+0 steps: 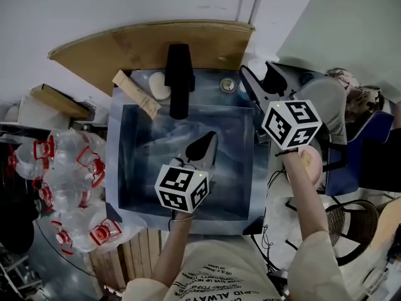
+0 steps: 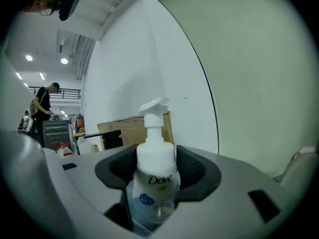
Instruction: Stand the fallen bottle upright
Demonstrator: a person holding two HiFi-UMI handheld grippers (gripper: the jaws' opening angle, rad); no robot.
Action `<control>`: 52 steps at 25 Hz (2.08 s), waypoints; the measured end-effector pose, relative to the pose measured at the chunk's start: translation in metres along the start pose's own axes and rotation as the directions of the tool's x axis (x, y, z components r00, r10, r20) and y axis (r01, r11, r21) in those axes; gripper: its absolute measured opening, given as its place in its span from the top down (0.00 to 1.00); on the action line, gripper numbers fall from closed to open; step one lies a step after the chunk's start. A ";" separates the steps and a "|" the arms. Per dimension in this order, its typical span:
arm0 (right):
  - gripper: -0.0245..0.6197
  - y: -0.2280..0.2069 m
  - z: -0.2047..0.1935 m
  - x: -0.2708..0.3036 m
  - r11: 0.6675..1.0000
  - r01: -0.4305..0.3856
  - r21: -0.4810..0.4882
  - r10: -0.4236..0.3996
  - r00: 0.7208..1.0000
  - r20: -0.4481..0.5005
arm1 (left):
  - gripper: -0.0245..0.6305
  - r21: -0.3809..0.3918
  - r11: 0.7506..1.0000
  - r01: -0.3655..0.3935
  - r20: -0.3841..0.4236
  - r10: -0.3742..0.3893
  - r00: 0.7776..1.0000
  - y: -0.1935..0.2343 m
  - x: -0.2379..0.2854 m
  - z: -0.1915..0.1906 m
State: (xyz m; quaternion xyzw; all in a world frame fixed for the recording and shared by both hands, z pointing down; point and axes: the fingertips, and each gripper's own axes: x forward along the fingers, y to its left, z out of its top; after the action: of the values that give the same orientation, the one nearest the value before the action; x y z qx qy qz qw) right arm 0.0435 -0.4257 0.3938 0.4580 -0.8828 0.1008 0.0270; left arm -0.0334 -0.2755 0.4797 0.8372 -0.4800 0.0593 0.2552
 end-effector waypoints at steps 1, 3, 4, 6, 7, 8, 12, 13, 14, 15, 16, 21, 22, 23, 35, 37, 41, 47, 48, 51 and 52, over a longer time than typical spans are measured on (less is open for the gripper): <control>0.59 -0.001 -0.001 -0.001 1.000 0.024 0.001 -0.024 0.999 0.022 | 0.92 0.000 1.000 -0.003 0.001 0.003 1.000 0.001 0.000 0.000; 0.59 0.000 -0.002 -0.002 0.998 0.068 -0.004 -0.068 0.996 0.062 | 0.92 -0.001 1.000 -0.008 0.002 0.008 1.000 0.003 -0.001 -0.001; 0.59 0.001 -0.003 -0.003 0.996 0.086 -0.007 -0.085 0.993 0.078 | 0.92 -0.002 1.000 -0.010 0.002 0.010 1.000 0.004 -0.001 -0.001; 0.59 0.003 -0.006 -0.002 0.994 0.108 -0.013 -0.107 0.989 0.100 | 0.92 -0.004 1.000 -0.012 0.001 0.012 1.000 0.007 -0.001 -0.002; 0.59 0.004 -0.009 -0.001 0.993 0.115 -0.014 -0.113 0.988 0.107 | 0.92 -0.005 1.000 -0.013 0.001 0.013 1.000 0.008 -0.001 -0.003; 0.59 0.005 -0.011 -0.001 0.992 0.122 -0.016 -0.120 0.986 0.112 | 0.92 -0.006 1.000 -0.013 0.001 0.013 1.000 0.008 -0.001 -0.004; 0.59 0.007 -0.020 -0.001 0.988 0.150 -0.036 -0.145 0.982 0.124 | 0.92 -0.008 1.000 -0.017 -0.004 0.017 1.000 0.012 -0.002 -0.007; 0.59 0.008 -0.022 -0.001 0.987 0.155 -0.044 -0.149 0.981 0.125 | 0.92 -0.008 1.000 -0.017 -0.004 0.017 1.000 0.013 -0.002 -0.007; 0.59 0.008 -0.023 -0.001 0.986 0.159 -0.053 -0.152 0.981 0.125 | 0.92 -0.009 1.000 -0.018 -0.005 0.018 1.000 0.013 -0.002 -0.008; 0.59 0.008 -0.025 -0.001 0.985 0.162 -0.060 -0.154 0.980 0.125 | 0.92 -0.009 1.000 -0.018 -0.005 0.018 1.000 0.014 -0.002 -0.008; 0.59 0.009 -0.026 -0.001 0.984 0.165 -0.066 -0.156 0.980 0.126 | 0.92 -0.009 1.000 -0.018 -0.006 0.018 1.000 0.014 -0.002 -0.008; 0.59 0.010 -0.030 -0.006 0.981 0.175 -0.084 -0.161 0.975 0.152 | 0.92 -0.007 1.000 -0.018 -0.007 0.018 1.000 0.014 -0.002 -0.009; 0.59 0.010 -0.030 -0.007 0.981 0.176 -0.086 -0.161 0.974 0.159 | 0.92 -0.007 1.000 -0.018 -0.007 0.018 1.000 0.014 -0.002 -0.009; 0.59 0.010 -0.030 -0.008 0.980 0.177 -0.086 -0.161 0.973 0.167 | 0.92 -0.008 1.000 -0.018 -0.007 0.018 1.000 0.014 -0.002 -0.009; 0.58 0.009 -0.033 -0.013 0.979 0.193 -0.068 -0.175 0.961 0.212 | 0.92 -0.020 0.999 -0.025 -0.004 0.024 1.000 0.014 -0.004 -0.012; 0.58 0.010 -0.033 -0.012 0.977 0.188 -0.103 -0.165 0.965 0.204 | 0.92 -0.022 0.999 -0.024 -0.004 0.024 1.000 0.014 -0.005 -0.012; 0.55 0.012 -0.034 -0.011 0.973 0.181 -0.144 -0.153 0.971 0.186 | 0.92 -0.021 1.000 -0.018 -0.007 0.018 1.000 0.013 -0.006 -0.012; 0.51 0.012 -0.033 -0.023 0.978 0.176 -0.112 -0.154 0.971 0.182 | 0.92 -0.014 1.000 -0.003 0.003 0.003 1.000 0.005 -0.009 -0.008; 0.51 0.013 -0.031 -0.026 0.978 0.176 -0.113 -0.153 0.971 0.184 | 0.92 -0.011 1.000 -0.001 0.008 0.002 1.000 0.003 -0.010 -0.006; 0.51 0.016 -0.030 -0.037 0.978 0.178 -0.111 -0.156 0.970 0.184 | 0.92 -0.001 1.000 0.005 0.020 -0.005 1.000 -0.004 -0.013 -0.001; 0.51 0.017 -0.029 -0.041 0.977 0.183 -0.111 -0.160 0.969 0.186 | 0.92 0.003 1.000 0.007 0.022 -0.007 1.000 -0.006 -0.014 0.001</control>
State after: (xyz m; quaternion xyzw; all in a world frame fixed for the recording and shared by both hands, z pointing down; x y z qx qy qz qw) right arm 0.0521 -0.3771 0.4134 0.5371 -0.8434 0.0008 -0.0133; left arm -0.0359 -0.2629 0.4721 0.8398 -0.4799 0.0499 0.2488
